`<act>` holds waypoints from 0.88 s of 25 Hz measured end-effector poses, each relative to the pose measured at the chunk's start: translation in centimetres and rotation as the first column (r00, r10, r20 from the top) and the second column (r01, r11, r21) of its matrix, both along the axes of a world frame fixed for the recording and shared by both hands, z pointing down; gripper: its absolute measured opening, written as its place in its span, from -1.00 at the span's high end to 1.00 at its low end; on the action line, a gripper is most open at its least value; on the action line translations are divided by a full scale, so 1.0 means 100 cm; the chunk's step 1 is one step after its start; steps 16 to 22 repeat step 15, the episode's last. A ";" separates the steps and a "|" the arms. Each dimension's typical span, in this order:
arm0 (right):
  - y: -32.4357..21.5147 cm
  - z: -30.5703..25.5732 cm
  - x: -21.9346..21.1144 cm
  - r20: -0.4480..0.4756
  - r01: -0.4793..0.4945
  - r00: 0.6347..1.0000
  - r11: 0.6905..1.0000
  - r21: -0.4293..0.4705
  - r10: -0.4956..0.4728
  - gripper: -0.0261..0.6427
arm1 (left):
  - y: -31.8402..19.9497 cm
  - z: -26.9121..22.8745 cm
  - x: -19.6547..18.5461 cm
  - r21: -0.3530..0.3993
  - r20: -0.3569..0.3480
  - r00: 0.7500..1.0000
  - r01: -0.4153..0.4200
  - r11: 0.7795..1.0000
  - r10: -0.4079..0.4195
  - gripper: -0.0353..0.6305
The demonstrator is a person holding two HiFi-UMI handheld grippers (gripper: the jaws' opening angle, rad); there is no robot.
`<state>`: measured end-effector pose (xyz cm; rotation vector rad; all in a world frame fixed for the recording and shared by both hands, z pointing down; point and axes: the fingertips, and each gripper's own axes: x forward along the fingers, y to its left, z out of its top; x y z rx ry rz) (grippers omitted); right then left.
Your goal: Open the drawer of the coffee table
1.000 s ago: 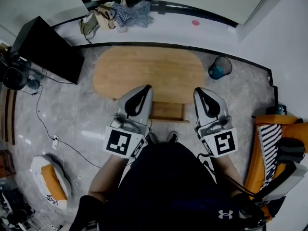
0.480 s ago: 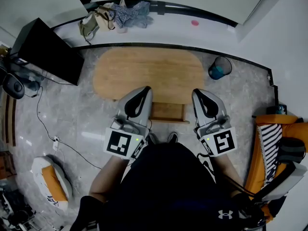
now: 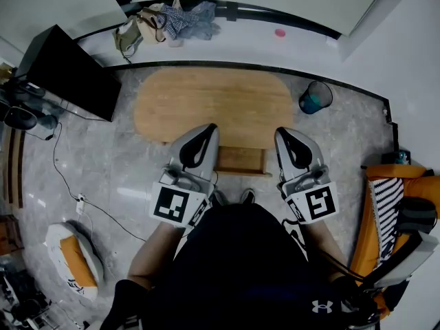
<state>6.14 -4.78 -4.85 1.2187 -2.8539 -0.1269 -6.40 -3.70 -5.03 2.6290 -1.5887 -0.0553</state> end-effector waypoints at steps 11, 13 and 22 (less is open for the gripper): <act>-0.004 0.005 -0.001 -0.006 -0.012 1.000 1.000 -0.010 0.012 0.92 | -0.002 0.002 0.002 0.010 0.005 1.000 -0.015 1.000 0.015 0.89; -0.004 0.006 -0.001 -0.009 -0.017 1.000 1.000 -0.012 0.017 0.92 | -0.002 0.004 0.001 0.001 0.003 1.000 -0.012 1.000 0.012 0.89; -0.003 0.007 -0.001 -0.011 -0.021 1.000 1.000 -0.014 0.021 0.92 | -0.001 0.006 -0.001 -0.007 0.000 1.000 -0.009 1.000 0.009 0.89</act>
